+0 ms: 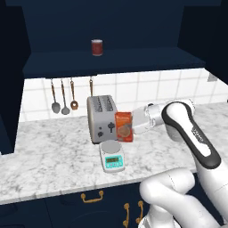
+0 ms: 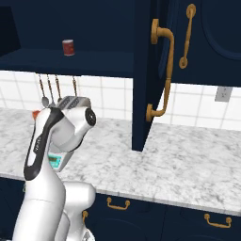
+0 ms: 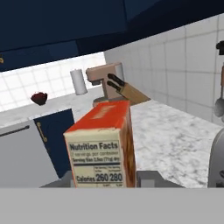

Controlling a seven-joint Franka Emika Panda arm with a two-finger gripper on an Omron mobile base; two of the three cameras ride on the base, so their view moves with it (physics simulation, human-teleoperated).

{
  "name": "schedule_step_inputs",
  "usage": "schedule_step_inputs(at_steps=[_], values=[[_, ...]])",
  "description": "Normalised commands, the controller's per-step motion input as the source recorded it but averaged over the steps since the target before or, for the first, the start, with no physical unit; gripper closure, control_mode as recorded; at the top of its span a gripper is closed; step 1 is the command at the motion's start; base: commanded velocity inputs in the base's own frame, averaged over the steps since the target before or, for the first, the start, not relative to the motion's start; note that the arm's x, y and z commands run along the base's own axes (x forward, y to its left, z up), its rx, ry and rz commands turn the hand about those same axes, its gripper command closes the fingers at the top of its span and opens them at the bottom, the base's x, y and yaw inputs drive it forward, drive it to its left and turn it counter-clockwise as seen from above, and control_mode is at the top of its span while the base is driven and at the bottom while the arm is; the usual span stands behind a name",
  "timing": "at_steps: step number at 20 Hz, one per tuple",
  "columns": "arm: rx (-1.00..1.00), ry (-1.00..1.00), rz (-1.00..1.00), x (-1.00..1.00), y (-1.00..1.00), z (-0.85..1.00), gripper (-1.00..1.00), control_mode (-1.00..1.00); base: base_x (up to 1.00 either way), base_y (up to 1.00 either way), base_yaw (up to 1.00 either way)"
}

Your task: Pick the boxed food and place it on the digital scale for weighing, and close the cabinet.

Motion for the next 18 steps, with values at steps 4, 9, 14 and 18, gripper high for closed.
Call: schedule_step_inputs(at_steps=[4,9,14,18], values=[[-0.01,-0.08,0.0,0.26,0.0,-0.46,1.0,-1.0,0.0,0.0,0.0],[0.0,-0.05,0.0,0.28,0.03,-0.48,1.0,-1.0,0.0,0.0,0.0],[0.01,0.0,0.0,0.24,0.14,-0.38,1.0,-1.0,0.0,0.0,0.0],[0.01,-0.08,0.0,0.1,0.12,-0.37,1.0,-1.0,0.0,0.0,0.0]])
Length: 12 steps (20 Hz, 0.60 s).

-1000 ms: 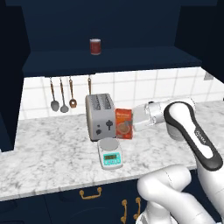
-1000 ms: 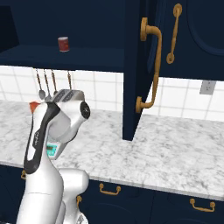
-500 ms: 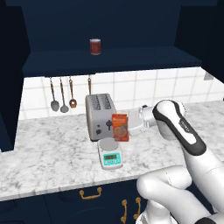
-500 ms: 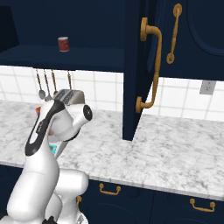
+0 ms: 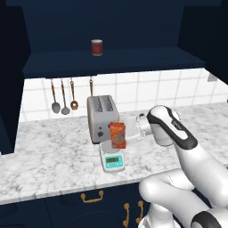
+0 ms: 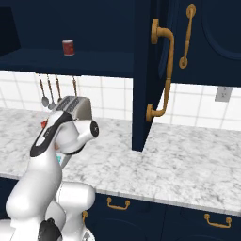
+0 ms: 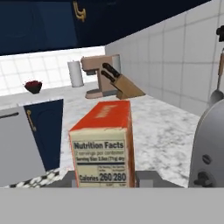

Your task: Pick the boxed food and place it on the digital scale for weighing, and close the cabinet.

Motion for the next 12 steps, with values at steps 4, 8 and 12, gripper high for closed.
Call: schedule_step_inputs(at_steps=[4,8,12], values=[[0.04,-0.13,0.0,0.08,0.07,-0.44,1.0,-1.0,0.0,0.0,0.0],[0.01,-0.16,0.0,0.03,0.01,-0.36,1.0,-1.0,0.0,0.0,0.0],[0.0,-0.15,0.0,0.05,0.01,-0.18,1.0,-1.0,0.0,0.0,0.0]])
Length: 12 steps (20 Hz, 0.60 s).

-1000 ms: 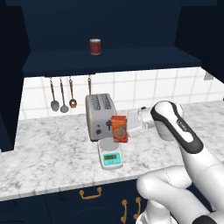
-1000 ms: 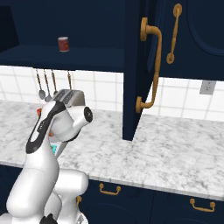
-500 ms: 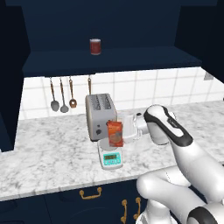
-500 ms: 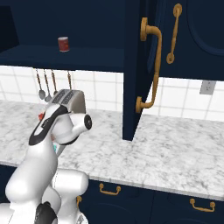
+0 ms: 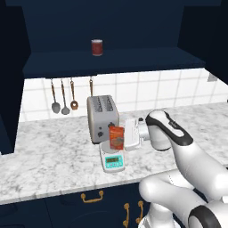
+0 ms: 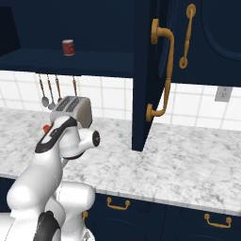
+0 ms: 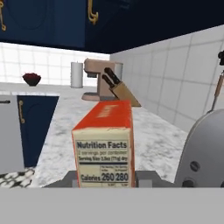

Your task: Pick the boxed food and place it on the digital scale for weighing, and close the cabinet.

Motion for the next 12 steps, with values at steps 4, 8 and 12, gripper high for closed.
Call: schedule_step_inputs(at_steps=[4,8,12], values=[[0.0,-0.05,0.0,0.0,0.16,-0.15,1.0,-1.0,0.0,0.0,0.0],[0.0,0.0,0.0,0.0,0.27,-0.07,-1.0,-1.0,0.0,0.0,0.0],[0.02,0.0,0.0,0.0,0.01,-0.01,-1.0,-1.0,0.0,0.0,0.0]])
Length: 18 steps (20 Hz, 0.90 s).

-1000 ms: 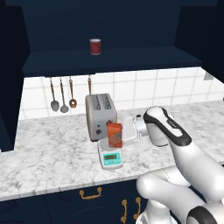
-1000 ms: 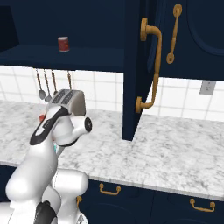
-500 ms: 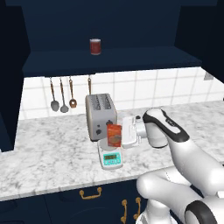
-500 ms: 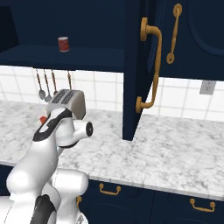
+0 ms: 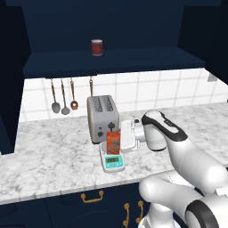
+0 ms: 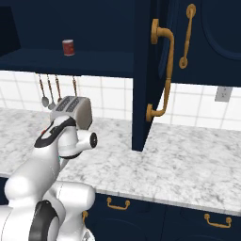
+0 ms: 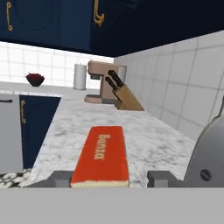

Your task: Pick the boxed food and place it on the digital scale for weighing, and close the cabinet.

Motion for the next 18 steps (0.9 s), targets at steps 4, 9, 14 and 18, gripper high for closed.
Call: schedule_step_inputs(at_steps=[4,9,14,18], values=[[0.0,-0.01,0.0,0.0,0.0,-0.04,-1.0,-1.0,0.0,0.0,0.0],[0.0,-0.06,-0.01,0.02,-0.01,-0.11,-1.0,-1.0,0.0,0.0,0.0],[0.0,-0.19,-0.06,0.05,-0.09,-0.32,-1.0,-1.0,0.0,0.0,0.0],[0.0,-0.17,-0.12,0.22,-0.02,-0.54,-1.0,-1.0,0.0,0.0,0.0]])
